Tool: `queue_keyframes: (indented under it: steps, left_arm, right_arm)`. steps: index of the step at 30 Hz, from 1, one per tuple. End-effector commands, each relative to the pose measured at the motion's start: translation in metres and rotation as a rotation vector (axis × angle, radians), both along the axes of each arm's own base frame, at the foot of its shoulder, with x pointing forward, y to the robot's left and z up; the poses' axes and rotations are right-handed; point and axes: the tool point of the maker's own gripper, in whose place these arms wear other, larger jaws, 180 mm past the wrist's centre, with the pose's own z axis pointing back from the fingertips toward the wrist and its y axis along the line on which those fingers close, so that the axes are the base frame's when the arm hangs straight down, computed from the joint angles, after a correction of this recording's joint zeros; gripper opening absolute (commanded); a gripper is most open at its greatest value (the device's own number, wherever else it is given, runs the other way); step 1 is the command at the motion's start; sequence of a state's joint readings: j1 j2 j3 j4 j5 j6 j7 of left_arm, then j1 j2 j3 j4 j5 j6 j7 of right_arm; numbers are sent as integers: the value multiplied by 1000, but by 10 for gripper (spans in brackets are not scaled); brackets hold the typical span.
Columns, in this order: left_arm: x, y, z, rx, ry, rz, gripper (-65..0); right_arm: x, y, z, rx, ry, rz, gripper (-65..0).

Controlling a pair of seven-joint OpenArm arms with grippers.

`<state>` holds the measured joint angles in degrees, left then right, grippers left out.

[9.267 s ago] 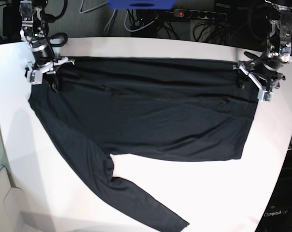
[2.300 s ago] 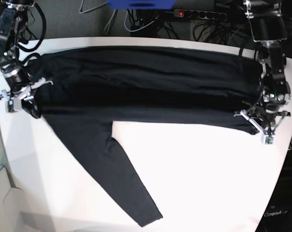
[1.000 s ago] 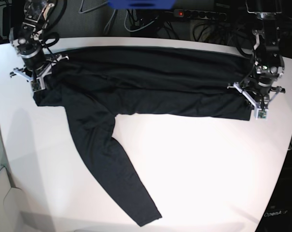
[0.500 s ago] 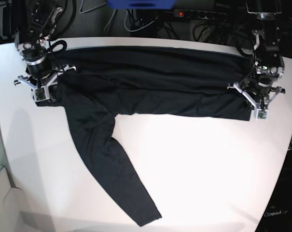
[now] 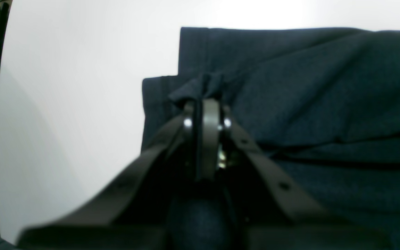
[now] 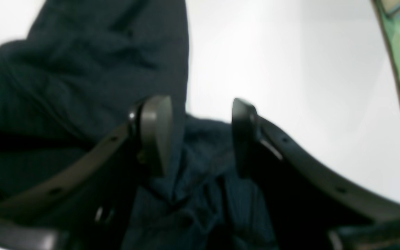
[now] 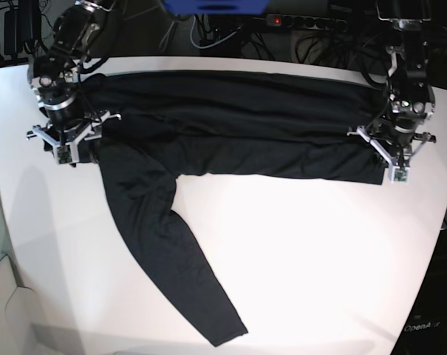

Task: Fold the T-shirt properly
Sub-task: 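Pull the folded shirt edge with the right gripper away from the left gripper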

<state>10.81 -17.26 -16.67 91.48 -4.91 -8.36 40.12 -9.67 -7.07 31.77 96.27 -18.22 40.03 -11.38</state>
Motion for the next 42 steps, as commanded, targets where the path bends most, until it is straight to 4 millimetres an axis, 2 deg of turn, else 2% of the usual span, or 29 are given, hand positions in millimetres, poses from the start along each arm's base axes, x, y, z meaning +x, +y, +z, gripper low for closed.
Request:
queue_keyframes:
  steps: [1,11,17,20,25,26,28,42]
  left_arm:
    - [8,4,12,17,-42,-2,-650]
    - [9,5,13,17,-46,0,-650]
    - [9,5,13,21,-47,-1,-650]
    - [9,5,14,24,-48,-1,-650]
    - [10,6,14,25,-51,-2,-650]
    - [10,6,15,27,-51,-2,-650]
    - [10,7,15,28,-49,-2,-650]
    - [9,8,17,36,-50,-5,-650]
  right_arm:
    - [7,3,12,13,-54,2,-356]
    - [3,13,-20,82,17,-1,-356]
    - [0,16,-33,105,44,-1,-363]
    - [-1,16,-33,106,45,-1,-430]
    - [3,16,-30,105,34,1,-626]
    - [5,16,-29,103,31,2,-650]
    - [5,15,-28,101,29,0,-650]
    - [-9,-36,-23,77,14,-147,-650]
